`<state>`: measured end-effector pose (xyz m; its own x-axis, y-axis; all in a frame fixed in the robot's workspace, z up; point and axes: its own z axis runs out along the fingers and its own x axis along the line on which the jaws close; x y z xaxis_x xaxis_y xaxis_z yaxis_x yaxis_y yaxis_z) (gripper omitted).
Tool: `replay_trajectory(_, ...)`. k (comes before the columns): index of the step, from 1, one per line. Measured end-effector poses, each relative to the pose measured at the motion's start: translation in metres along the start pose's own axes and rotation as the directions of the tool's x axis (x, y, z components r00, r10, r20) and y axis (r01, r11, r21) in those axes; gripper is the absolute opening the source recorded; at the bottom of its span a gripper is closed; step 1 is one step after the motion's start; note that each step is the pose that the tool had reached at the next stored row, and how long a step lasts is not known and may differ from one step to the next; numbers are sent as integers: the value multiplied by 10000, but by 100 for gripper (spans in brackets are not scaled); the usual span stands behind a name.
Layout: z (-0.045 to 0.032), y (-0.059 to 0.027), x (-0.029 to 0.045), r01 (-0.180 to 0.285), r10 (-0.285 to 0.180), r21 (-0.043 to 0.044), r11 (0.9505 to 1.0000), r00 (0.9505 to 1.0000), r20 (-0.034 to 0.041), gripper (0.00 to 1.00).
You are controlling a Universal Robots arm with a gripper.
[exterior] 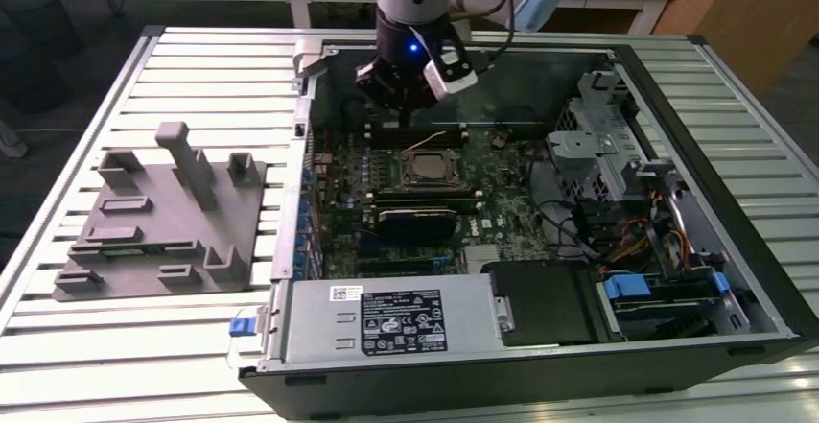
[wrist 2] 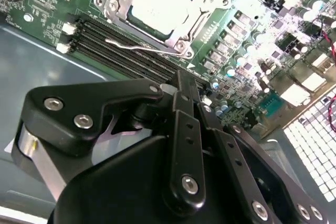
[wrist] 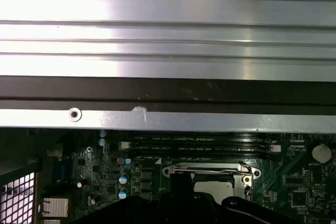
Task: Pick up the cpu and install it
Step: 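Install the first cpu locking lever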
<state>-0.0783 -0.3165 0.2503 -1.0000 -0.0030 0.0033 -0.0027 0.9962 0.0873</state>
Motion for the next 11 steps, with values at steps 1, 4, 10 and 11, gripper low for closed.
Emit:
replay_trajectory(1,3,-3,0,1,-1,-159,9999,10000,1,11)
replay_trajectory(4,16,-6,-15,14,-14,-272,9996,10000,1,11)
replay_trajectory(10,69,-8,-119,120,-120,-241,9996,9999,-9,11)
replay_trajectory(11,84,-6,-130,121,-121,-233,9997,9999,-9,11)
